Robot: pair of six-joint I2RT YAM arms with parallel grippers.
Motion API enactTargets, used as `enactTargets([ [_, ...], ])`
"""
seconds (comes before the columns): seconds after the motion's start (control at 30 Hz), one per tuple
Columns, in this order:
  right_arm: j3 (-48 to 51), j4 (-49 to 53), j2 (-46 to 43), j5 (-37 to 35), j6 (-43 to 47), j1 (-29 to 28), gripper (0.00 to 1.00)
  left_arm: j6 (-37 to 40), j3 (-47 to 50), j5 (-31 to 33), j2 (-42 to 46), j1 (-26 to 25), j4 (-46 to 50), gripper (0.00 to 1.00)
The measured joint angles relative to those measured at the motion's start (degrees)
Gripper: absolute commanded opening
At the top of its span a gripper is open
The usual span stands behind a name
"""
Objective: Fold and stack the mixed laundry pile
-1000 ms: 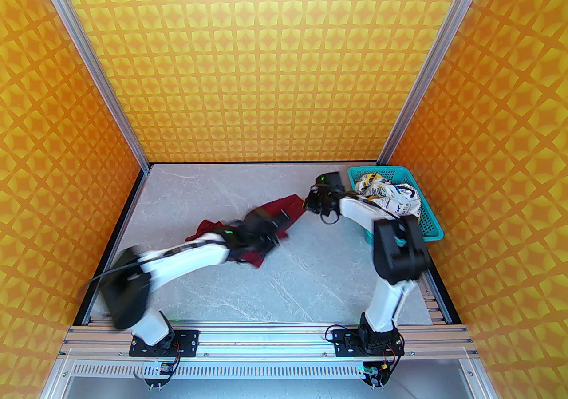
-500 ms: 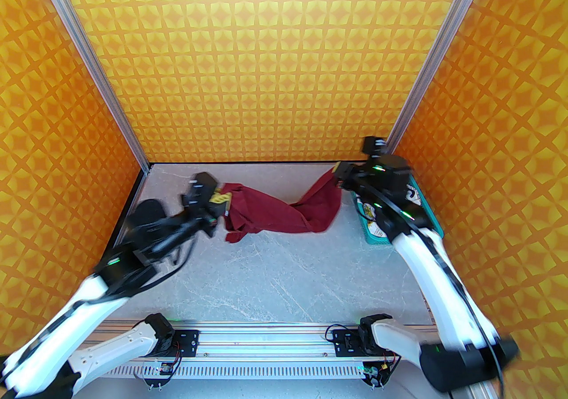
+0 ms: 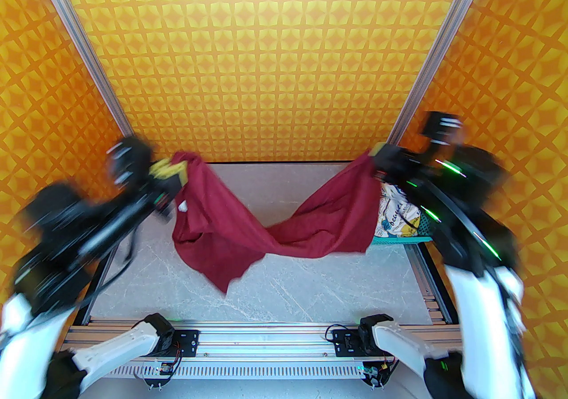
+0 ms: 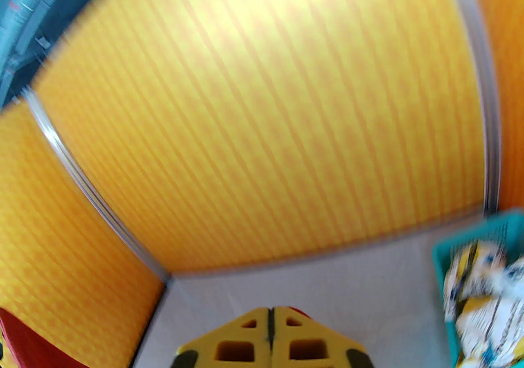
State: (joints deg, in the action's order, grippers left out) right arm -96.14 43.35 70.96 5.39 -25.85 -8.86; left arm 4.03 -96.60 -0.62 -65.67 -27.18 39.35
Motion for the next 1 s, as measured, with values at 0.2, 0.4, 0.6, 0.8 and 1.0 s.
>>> enactTargets([
  [0.2, 11.06, -3.3, 27.34, 3.06, -1.75, 2.03, 0.5, -7.91, 9.2, -10.27, -26.1, 12.61, -4.48, 0.44],
  [0.4, 14.95, -3.61, 38.42, 5.16, -2.01, 4.22, 0.61, -11.87, 16.48, -14.64, -39.01, 17.33, -8.5, 0.62],
  [0.6, 27.98, -5.9, 24.55, 4.74, -1.81, 4.02, 0.61, -13.51, 28.61, -16.24, -26.62, 16.35, -12.0, 0.65],
  [0.8, 45.9, -5.38, 8.0, 2.23, -2.25, 1.33, 0.6, -17.0, 44.52, -15.78, -10.4, 14.05, -13.09, 0.68],
  [1.0, 58.14, -3.39, 2.27, 0.76, -4.94, -1.66, 0.57, -22.58, 55.34, -13.22, -6.14, 14.03, -12.63, 0.73],
])
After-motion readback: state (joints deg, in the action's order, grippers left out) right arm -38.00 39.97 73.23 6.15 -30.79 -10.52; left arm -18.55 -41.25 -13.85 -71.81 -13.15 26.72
